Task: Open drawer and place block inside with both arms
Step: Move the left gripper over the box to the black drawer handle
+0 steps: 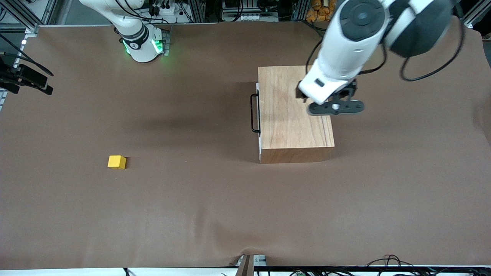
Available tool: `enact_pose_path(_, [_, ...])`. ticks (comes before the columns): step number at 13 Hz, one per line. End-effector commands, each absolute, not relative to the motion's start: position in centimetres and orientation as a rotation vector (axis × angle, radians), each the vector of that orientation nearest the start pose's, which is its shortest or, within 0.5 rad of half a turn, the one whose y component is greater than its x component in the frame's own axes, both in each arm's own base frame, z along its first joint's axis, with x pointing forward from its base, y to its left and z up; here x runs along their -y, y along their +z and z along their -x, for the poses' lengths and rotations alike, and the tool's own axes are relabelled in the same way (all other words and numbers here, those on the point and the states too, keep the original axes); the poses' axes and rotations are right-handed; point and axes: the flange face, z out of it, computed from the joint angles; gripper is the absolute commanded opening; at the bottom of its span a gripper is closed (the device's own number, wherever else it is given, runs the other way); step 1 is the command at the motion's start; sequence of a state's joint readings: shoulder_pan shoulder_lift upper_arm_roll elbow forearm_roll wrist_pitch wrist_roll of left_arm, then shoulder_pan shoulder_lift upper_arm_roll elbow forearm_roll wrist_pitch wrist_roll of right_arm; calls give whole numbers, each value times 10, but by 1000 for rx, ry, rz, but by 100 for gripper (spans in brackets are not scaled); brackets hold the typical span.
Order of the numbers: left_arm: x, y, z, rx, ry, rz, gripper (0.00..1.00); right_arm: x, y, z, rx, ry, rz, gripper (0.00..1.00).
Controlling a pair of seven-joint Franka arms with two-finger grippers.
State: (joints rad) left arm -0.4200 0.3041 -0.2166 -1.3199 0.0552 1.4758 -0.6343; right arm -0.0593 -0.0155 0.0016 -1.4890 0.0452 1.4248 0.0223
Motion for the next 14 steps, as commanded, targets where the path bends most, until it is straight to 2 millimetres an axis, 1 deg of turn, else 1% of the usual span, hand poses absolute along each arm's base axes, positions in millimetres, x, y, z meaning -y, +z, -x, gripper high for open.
enact_pose_path(1, [401, 545, -519, 59, 145, 3084, 100, 28, 659, -532, -139, 77, 3082, 100])
enact_pose_path(2, [426, 533, -510, 105, 153, 3078, 100, 28, 659, -532, -139, 77, 3082, 100])
enact_pose_path(3, [447, 524, -508, 225, 143, 3078, 100, 27, 659, -532, -136, 77, 3082, 100])
enact_pose_path(4, [465, 515, -507, 278, 129, 3089, 100, 28, 659, -532, -139, 77, 3082, 100])
enact_pose_path(5, [483, 505, -502, 268, 102, 3111, 100, 28, 659, -532, -139, 77, 3082, 100])
enact_pose_path(7, [513, 479, -494, 243, 69, 3122, 100, 28, 659, -532, -139, 77, 3082, 100])
enact_pose_path(8, [530, 466, -485, 230, 58, 3126, 100, 28, 659, -532, -139, 77, 3082, 100])
enact_pose_path(9, [547, 446, -473, 214, 56, 3110, 100, 28, 659, -532, -138, 77, 3081, 100])
enact_pose_path(10, [560, 429, -464, 193, 36, 3085, 100, 27, 658, -533, -136, 79, 3081, 100])
enact_pose_path(11, [568, 417, -456, 171, 4, 3051, 100, 27, 659, -532, -138, 77, 3081, 100])
enact_pose_path(12, [574, 410, -450, 157, -33, 3022, 100, 28, 658, -533, -138, 79, 3081, 100])
enact_pose_path(14, [588, 376, -437, 126, -53, 2958, 100, 28, 658, -533, -138, 79, 3081, 100])
